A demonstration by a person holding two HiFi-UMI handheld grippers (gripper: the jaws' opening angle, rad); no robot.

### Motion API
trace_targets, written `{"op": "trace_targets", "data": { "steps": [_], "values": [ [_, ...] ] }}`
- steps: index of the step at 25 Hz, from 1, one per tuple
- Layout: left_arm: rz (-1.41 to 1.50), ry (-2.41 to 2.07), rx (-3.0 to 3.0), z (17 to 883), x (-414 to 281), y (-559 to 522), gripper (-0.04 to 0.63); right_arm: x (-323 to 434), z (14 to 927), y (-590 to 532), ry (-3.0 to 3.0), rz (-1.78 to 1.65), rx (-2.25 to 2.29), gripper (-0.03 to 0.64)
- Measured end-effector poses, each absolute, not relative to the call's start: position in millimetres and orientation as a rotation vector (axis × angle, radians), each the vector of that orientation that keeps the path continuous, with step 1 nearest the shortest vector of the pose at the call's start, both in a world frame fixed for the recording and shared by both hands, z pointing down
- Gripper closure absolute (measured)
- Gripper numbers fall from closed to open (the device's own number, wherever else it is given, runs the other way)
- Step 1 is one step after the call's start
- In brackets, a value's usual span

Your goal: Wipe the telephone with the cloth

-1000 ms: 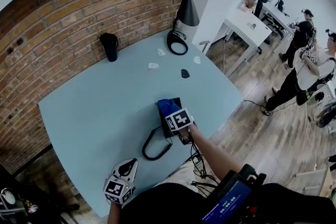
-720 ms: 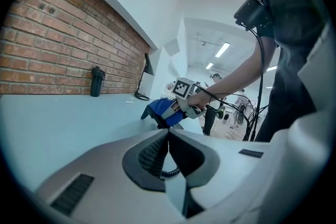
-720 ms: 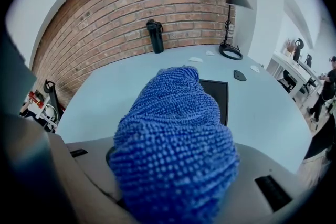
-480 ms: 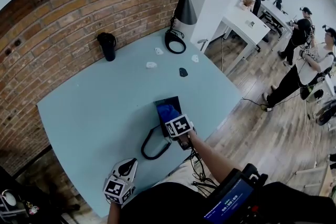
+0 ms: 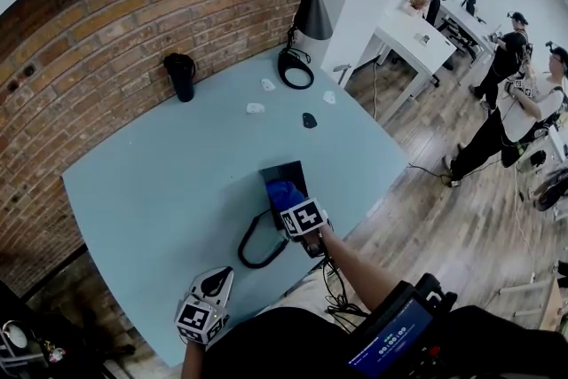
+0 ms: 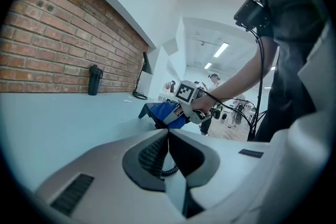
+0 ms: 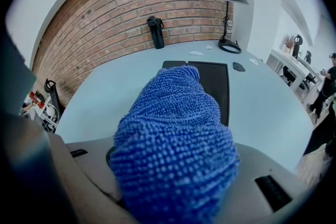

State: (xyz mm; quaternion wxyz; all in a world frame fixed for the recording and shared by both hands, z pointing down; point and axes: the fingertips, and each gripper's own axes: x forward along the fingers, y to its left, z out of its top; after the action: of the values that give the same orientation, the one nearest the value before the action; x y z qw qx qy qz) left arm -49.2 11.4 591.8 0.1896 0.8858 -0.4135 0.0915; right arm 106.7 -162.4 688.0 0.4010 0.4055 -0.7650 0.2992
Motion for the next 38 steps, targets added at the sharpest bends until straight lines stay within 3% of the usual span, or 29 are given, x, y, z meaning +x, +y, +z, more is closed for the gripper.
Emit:
{"op": "trace_targets", "data": {
  "steps": [33,38],
  "values": [
    [0.243,-1.155,2.476,591.7,-44.6,10.3,0.575,123.1,710.7,-110.8,-1.911,0.782,1.028,0.431],
    [0.222,-1.210,2.443,590.5,-60.9,10.5,0.575,122.8,712.0,-90.6,-1.835,0.935,0.757,0.431]
  ]
}}
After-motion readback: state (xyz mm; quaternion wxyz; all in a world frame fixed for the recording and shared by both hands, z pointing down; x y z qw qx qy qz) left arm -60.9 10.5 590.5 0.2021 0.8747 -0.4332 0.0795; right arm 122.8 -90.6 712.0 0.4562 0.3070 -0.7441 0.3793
